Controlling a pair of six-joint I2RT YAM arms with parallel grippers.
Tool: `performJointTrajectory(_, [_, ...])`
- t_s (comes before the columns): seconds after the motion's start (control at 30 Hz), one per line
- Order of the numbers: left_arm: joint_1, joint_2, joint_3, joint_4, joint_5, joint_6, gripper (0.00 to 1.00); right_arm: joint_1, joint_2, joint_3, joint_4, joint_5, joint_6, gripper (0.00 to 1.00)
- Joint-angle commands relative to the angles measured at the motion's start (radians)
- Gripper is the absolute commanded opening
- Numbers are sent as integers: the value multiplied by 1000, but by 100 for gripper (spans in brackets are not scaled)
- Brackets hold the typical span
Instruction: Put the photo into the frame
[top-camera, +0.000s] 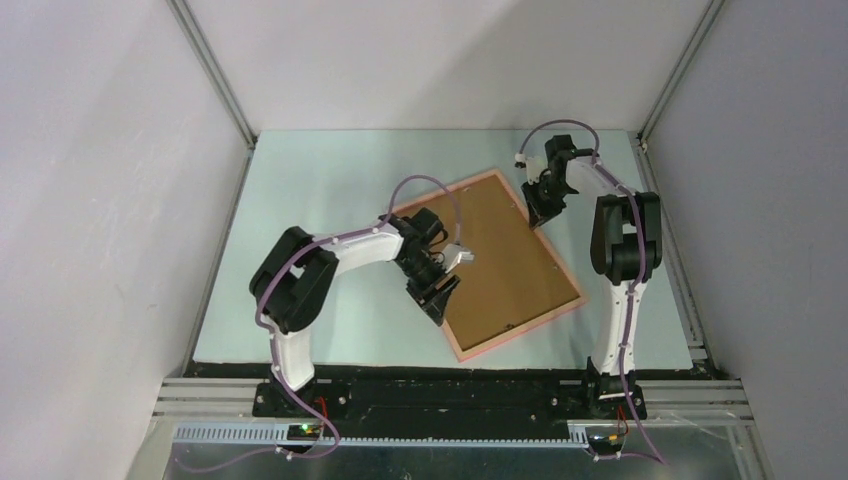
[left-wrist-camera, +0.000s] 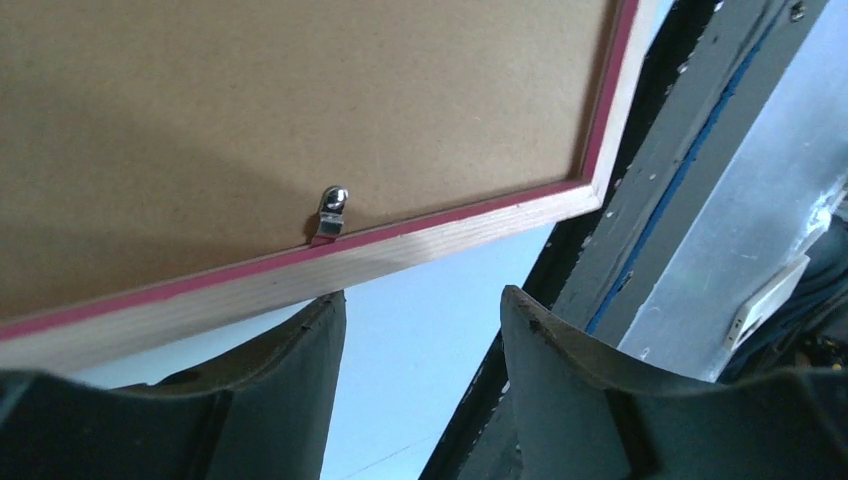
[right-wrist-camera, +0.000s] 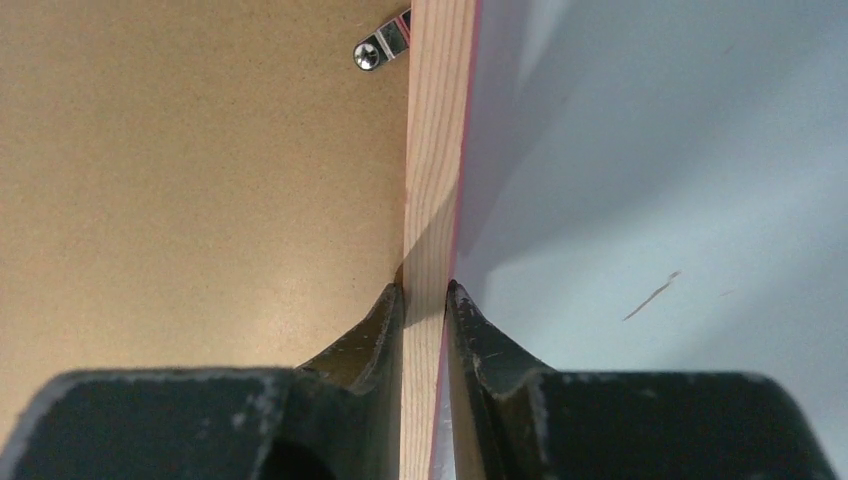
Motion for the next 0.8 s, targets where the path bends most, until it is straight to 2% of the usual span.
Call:
performJointTrajectory(0.0, [-63, 58, 107, 26, 83, 38, 63, 32, 40, 114, -53, 14, -127, 22])
performJointTrajectory(0.3, [-143, 140, 233, 30, 121, -17, 63, 63, 108, 214, -84, -41, -166, 52])
performJointTrajectory(0.47, [-142, 78, 215, 41, 46, -40, 65, 60, 70, 170, -37, -48, -129, 61])
performJointTrajectory(0.6, [-117, 5, 179, 50, -15, -66, 67, 46, 30, 149, -15, -54, -94, 66])
performJointTrajectory(0.77, [-4, -65, 180, 57, -76, -132, 69, 18, -38, 114, 4, -62, -59, 74])
